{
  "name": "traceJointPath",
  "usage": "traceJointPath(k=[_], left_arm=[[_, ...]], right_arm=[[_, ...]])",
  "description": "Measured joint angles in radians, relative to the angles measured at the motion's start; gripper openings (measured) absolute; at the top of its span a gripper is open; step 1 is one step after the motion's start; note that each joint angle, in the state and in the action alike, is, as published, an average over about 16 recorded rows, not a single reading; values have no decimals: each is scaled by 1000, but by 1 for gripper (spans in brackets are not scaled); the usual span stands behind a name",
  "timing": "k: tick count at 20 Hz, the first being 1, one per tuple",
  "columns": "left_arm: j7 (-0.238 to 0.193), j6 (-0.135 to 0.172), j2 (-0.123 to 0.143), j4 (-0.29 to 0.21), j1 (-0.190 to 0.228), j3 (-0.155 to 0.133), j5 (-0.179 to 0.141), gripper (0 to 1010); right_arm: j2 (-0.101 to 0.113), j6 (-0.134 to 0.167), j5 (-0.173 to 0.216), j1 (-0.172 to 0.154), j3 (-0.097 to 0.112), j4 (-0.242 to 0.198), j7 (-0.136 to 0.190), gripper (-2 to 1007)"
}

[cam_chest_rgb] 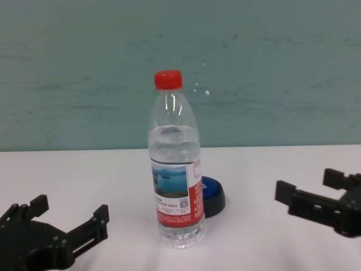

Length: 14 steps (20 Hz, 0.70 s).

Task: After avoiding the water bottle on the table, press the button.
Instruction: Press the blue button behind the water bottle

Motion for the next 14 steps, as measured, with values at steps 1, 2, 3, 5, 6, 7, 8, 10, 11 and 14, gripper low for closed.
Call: traceJointPath(k=[1, 2, 3, 5, 6, 7, 8, 10, 11, 14], left_arm=[[0, 0, 0, 0, 0, 0, 0, 1000], [0, 0, 0, 0, 0, 0, 0, 1000], [0, 0, 0, 0, 0, 0, 0, 1000], [0, 0, 0, 0, 0, 0, 0, 1000], [0, 0, 0, 0, 0, 0, 0, 1000], [0, 0, 0, 0, 0, 0, 0, 1000], [0, 0, 0, 0, 0, 0, 0, 1000], [0, 0, 0, 0, 0, 0, 0, 1000], [0, 0, 0, 0, 0, 0, 0, 1000], [0, 0, 0, 0, 0, 0, 0, 1000]], right_arm=[[9, 1, 9, 0, 1, -1, 9, 1004], [18, 3, 16, 0, 2, -2, 16, 1004], [25, 4, 23, 1, 2, -1, 21, 1004], [38, 7, 35, 4, 2, 1, 29, 1004], [43, 8, 39, 7, 1, 2, 32, 1004], [46, 8, 43, 10, 0, 5, 33, 1004], [49, 9, 46, 14, -3, 8, 33, 1004], [54, 12, 50, 21, -9, 15, 31, 1004], [56, 13, 52, 25, -12, 18, 30, 1004], [59, 18, 53, 34, -21, 25, 22, 1004]])
